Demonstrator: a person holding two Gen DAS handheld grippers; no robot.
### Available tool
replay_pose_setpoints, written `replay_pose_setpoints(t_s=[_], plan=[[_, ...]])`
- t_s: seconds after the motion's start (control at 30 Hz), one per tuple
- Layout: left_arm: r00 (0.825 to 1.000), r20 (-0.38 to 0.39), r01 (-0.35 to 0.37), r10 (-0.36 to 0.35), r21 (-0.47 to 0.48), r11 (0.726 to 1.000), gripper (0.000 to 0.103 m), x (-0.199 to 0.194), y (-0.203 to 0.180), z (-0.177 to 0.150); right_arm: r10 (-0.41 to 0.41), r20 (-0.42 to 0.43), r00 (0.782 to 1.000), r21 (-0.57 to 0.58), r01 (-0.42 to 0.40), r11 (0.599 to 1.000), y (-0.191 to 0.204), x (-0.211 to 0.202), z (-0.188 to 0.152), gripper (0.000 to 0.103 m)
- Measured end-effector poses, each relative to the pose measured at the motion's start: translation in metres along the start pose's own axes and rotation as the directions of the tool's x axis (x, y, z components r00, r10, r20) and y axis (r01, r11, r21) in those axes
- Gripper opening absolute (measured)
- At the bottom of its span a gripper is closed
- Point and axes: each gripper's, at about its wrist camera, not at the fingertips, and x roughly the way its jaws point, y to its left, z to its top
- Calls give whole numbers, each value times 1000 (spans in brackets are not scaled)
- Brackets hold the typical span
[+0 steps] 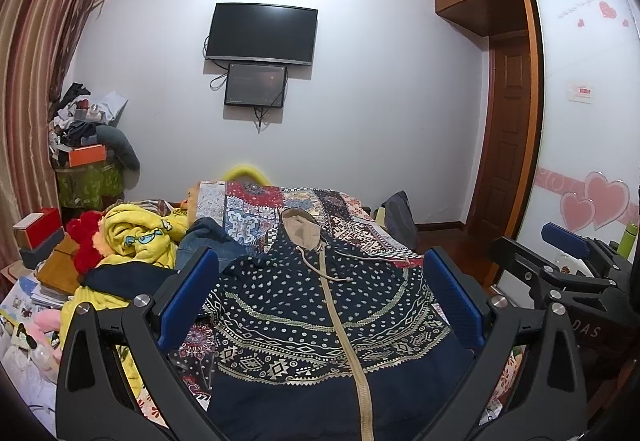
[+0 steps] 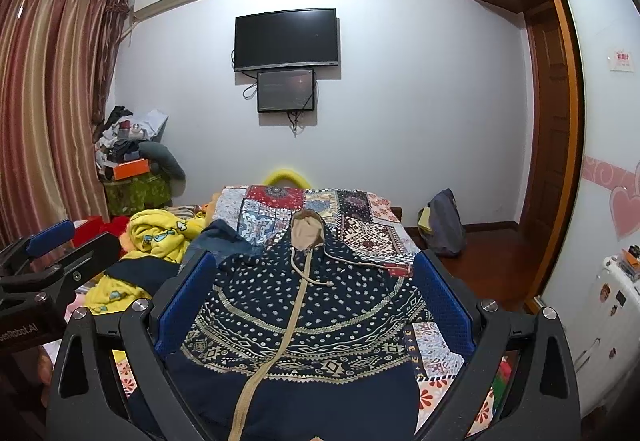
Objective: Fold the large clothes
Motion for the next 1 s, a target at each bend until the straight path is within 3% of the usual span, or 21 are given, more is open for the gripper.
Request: replay_pose_setpoints(t_s=[0.23,0.5,0.67,0.8,0.9,1.0], plan=[[1000,-3,-28,28,-2,1000,103,28,18,5,-7,-36,999,34,8,999,-6,25,2,98],[989,-50,-142,141,-23,990,103,93,73,8,-43,-95,995,-11,42,999,-11,82,3,98],[969,-118,-218,216,-5,976,103,144,119,1,-42,-128,991,-37,38,999,-16,126,6,98],[953,-204,-235,223,-37,971,103,184,163,-9,-62,-167,984,-90,48,995,-14,171,7,98],[933,-258,-283,252,-90,955,103,206,200,-24,-42,-230,972,-126,13,992,-13,209,3,98],[910,-315,-321,269,-125,939,103,225,234,-40,4,-322,947,-125,-46,991,-9,247,-8,98]])
